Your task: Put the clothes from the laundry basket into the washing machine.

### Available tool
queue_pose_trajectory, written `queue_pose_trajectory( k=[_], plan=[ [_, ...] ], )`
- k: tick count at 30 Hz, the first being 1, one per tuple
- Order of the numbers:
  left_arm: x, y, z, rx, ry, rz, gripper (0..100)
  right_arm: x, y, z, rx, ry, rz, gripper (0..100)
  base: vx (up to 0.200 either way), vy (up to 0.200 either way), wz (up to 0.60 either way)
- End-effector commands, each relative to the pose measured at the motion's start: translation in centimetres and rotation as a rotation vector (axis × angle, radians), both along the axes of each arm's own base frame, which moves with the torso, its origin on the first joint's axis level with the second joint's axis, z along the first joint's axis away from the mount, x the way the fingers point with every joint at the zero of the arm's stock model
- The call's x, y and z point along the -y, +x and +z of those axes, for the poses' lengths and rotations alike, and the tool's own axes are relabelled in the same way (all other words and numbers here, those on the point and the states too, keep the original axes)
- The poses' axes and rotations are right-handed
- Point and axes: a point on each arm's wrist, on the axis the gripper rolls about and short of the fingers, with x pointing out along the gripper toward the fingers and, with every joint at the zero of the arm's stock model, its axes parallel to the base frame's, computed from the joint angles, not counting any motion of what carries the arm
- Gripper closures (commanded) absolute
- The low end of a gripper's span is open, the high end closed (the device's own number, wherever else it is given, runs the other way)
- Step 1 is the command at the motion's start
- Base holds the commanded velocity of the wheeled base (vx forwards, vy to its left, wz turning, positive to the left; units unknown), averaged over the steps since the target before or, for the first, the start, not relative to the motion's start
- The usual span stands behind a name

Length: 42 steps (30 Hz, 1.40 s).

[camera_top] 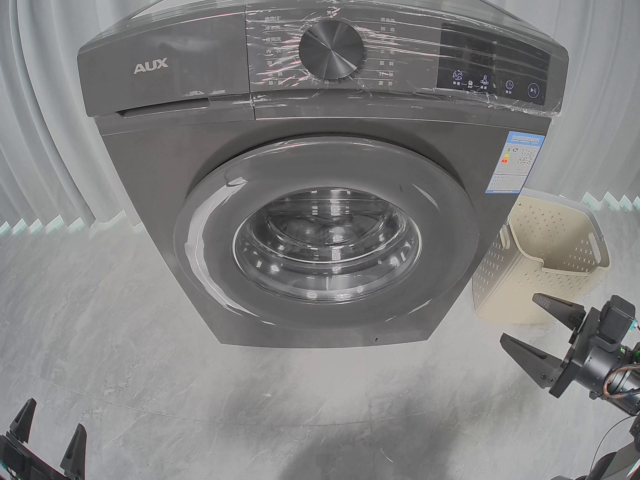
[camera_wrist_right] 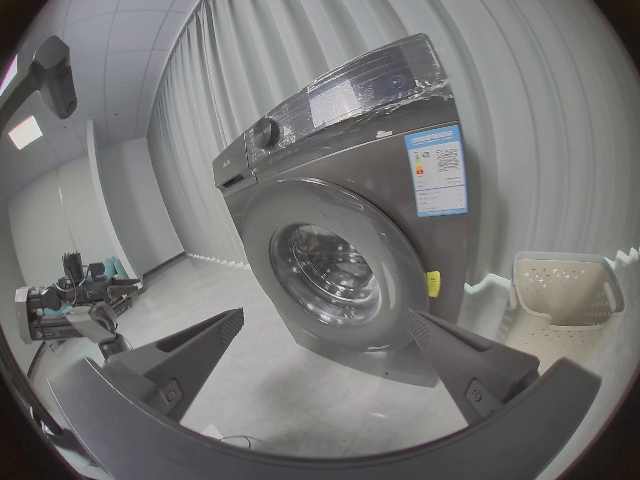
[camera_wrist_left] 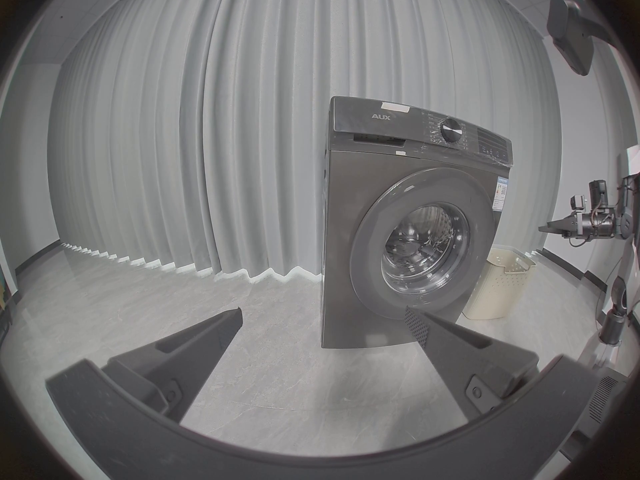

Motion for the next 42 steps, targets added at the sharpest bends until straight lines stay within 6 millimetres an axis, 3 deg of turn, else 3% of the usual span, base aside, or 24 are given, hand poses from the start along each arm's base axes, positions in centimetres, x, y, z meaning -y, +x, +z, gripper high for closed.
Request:
queue_pose_trajectory(
  k=[1,8,11,17,23,28,35,42],
  plan=[
    [0.0,0.0,-0.5,-0.001,-0.004,0.0,0,3.2,-5.3,0.8,0.117,-0.029,-0.052,0,0.0,0.0,0.0],
    [0.0,0.0,-0.5,-0.001,-0.004,0.0,0,5.2,-8.7,0.2,0.179,-0.019,-0.187,0,0.0,0.0,0.0],
    [0.0,0.0,-0.5,-0.001,-0.005,0.0,0,6.0,-11.7,-1.1,0.24,-0.01,-0.268,0,0.0,0.0,0.0],
    [0.0,0.0,-0.5,-0.001,-0.005,0.0,0,6.3,-13.9,-2.9,0.28,-0.004,-0.327,0,0.0,0.0,0.0],
    [0.0,0.0,-0.5,-0.001,-0.007,0.0,0,6.4,-14.2,-3.5,0.258,0.001,-0.37,0,0.0,0.0,0.0],
    [0.0,0.0,-0.5,-0.003,-0.01,0.002,0,6.3,-14.7,-5.0,0.206,-0.044,-0.557,0,0.0,0.0,0.0],
    [0.0,0.0,-0.5,-0.003,-0.01,0.002,0,6.4,-14.6,-6.2,0.097,-0.052,-0.549,0,0.0,0.0,0.0],
    [0.0,0.0,-0.5,-0.003,-0.013,0.004,0,6.6,-14.6,-6.9,0.025,-0.066,-0.651,0,0.0,0.0,0.0]
  ],
)
